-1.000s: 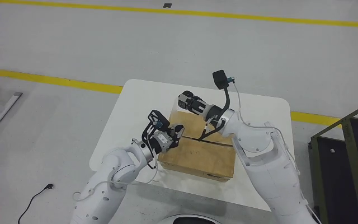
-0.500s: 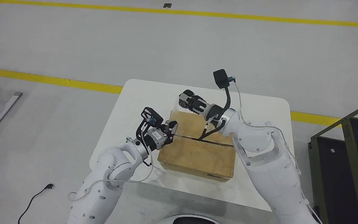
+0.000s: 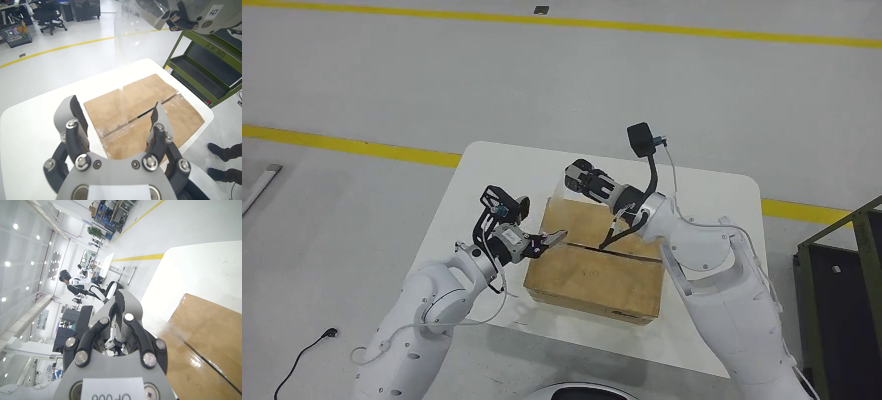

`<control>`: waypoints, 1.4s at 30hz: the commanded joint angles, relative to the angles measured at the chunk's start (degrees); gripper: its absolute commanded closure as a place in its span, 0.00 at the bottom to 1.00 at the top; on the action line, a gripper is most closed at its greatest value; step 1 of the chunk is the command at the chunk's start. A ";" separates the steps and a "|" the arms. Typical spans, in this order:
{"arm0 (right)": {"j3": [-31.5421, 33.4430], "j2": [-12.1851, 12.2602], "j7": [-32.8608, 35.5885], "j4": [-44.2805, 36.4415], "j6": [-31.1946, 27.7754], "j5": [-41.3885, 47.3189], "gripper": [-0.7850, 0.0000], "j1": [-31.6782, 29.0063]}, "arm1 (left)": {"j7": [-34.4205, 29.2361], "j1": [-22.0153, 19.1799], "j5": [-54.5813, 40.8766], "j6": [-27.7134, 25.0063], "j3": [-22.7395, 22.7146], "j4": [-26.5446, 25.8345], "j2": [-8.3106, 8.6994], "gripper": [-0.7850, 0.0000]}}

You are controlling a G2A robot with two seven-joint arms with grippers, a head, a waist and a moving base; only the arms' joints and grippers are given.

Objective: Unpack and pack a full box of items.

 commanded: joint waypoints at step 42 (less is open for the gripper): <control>-1.13 0.17 -0.39 2.65 0.64 1.04 0.05 2.43 | 1.24 -5.26 2.52 5.57 3.37 8.16 -0.75 1.00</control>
